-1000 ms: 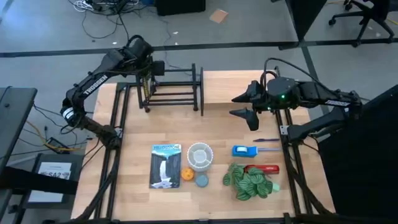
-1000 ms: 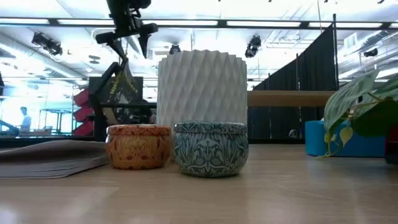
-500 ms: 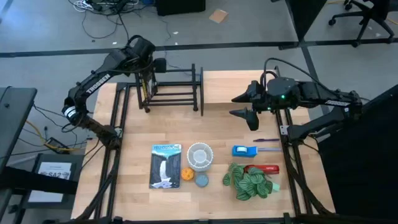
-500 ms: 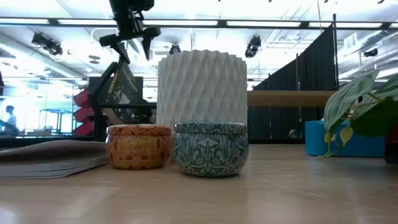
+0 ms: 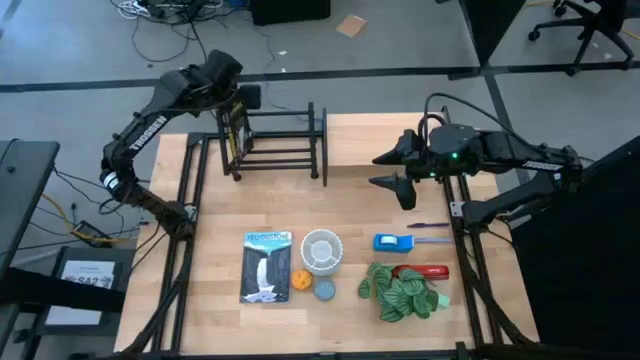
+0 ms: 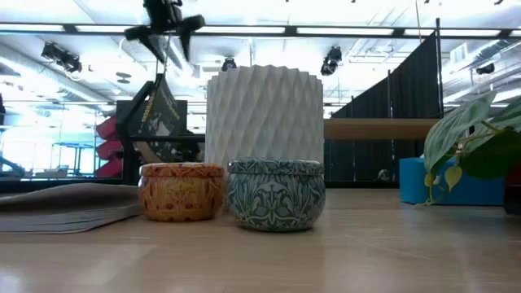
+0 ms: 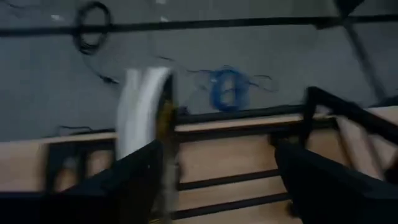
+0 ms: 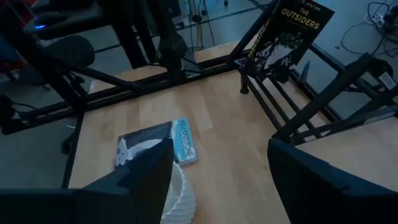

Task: Stock shelves
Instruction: Remove the black book from the black book shelf

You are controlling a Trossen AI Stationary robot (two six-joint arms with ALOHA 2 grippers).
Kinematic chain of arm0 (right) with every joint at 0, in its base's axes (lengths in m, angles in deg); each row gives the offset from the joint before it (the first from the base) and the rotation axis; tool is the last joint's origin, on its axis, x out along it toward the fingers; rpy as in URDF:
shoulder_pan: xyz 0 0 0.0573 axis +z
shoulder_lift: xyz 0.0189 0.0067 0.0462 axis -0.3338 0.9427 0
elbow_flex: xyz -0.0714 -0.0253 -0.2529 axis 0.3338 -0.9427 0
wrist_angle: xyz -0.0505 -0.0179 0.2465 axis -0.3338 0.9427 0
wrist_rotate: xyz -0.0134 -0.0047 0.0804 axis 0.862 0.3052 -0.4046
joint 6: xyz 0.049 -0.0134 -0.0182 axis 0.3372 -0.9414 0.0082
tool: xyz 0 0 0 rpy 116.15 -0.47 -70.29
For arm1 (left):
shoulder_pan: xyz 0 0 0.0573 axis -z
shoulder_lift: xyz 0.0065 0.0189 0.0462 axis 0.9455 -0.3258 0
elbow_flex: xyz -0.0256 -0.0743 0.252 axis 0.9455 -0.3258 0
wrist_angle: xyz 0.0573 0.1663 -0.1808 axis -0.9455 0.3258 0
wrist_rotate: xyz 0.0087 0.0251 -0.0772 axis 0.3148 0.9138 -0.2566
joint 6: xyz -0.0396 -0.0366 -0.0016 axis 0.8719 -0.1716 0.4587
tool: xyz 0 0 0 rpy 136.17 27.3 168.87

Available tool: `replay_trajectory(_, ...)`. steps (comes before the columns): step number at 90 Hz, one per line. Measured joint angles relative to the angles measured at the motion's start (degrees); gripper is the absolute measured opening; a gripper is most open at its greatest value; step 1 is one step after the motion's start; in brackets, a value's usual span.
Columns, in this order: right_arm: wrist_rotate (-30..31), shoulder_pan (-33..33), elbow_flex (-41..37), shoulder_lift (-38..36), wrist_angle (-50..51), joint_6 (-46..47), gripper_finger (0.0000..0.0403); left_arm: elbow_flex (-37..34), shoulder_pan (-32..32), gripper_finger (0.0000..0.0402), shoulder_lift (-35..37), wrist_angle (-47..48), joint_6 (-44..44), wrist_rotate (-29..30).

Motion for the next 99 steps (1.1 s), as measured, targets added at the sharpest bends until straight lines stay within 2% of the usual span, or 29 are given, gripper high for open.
replay_trajectory(12, 0.02, -0.04, 0.02, 0.17, -0.04, -0.92, 0.0231, -0.15, -0.72, 0.0285, 0.03, 6.06, 0.51, 2.28)
replay_trajectory(35, 0.02, -0.22, 0.02, 0.93, -0.24, -1.11, 0.0231, -6.60, -0.71, 0.0284, -0.96, 1.99, 4.43, -1.27)
replay_trajectory(55, -0.04, 0.63, 0.02, 0.94, -0.12, -0.55, 0.0231, -7.67, -0.71, 0.0273, -1.60, -1.82, 5.20, -2.13)
replay_trajectory(69, 0.00, 0.74, 0.02, 0.94, -0.12, -0.52, 0.0231, -7.68, -1.05, 0.0230, -1.61, -2.73, 5.12, -2.14)
replay_trajectory(99, -0.02, 0.74, 0.02, 0.96, -0.11, -0.39, 0.0231, -7.68, -1.19, 0.0096, -4.39, -2.58, 4.88, -3.55)
